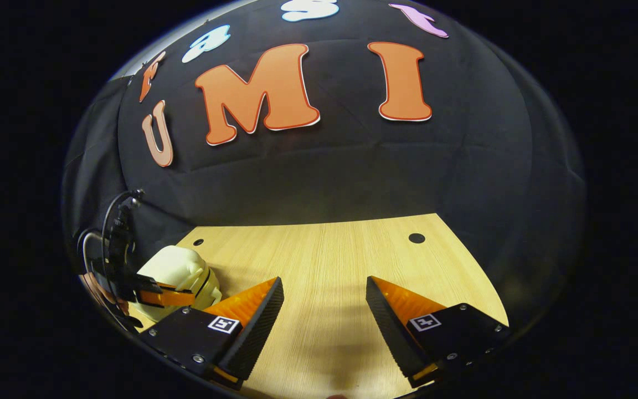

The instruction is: First open the suitcase, pack the skin care products into it, and then close the suitcase.

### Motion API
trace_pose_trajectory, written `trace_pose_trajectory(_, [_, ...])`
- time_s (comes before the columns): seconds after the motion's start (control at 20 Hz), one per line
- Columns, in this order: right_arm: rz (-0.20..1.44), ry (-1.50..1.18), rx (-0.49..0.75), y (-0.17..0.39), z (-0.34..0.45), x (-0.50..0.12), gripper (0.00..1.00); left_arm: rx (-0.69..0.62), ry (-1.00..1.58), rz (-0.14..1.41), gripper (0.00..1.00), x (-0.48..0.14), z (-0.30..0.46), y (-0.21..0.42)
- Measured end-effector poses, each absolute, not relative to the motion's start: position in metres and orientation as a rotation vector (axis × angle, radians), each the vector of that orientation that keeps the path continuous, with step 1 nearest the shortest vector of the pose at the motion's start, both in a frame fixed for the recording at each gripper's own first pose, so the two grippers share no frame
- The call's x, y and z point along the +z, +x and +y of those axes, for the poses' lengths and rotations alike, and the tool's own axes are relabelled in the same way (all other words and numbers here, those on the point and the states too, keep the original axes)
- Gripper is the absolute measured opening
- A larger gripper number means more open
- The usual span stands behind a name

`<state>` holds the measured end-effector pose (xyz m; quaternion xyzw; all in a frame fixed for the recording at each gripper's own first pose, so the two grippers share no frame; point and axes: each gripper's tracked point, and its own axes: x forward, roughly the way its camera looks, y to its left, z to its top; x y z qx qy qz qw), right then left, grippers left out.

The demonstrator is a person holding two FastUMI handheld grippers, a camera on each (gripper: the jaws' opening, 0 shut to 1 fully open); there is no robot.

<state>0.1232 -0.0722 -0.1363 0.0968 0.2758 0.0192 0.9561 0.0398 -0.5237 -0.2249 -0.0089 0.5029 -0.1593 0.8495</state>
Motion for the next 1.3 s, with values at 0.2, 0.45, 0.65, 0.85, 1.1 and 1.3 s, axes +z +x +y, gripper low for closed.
trace_pose_trajectory(0.2, [0.568,0.176,0.079,0.116,-0.063,-0.139,0.96,-0.274,0.184,1.041,0.23,-0.237,-0.528,0.047])
trace_pose_trajectory(0.45, [0.505,0.143,0.058,0.115,-0.070,-0.124,0.96,-0.210,0.141,0.866,0.72,-0.191,-0.534,0.060])
trace_pose_trajectory(0.65, [0.449,0.146,0.048,0.118,-0.073,-0.107,0.96,-0.175,0.089,0.683,0.97,-0.142,-0.554,0.082])
trace_pose_trajectory(0.85, [0.310,0.129,-0.005,0.122,-0.078,-0.068,0.95,-0.140,0.019,0.387,0.98,-0.060,-0.581,0.097])
trace_pose_trajectory(1.1, [0.124,0.015,-0.003,0.116,-0.079,-0.022,0.95,-0.079,0.004,0.214,0.97,-0.015,-0.580,0.093])
trace_pose_trajectory(1.3, [0.109,0.041,0.009,0.107,-0.076,-0.020,0.95,-0.028,0.004,0.154,0.98,0.005,-0.570,0.081])
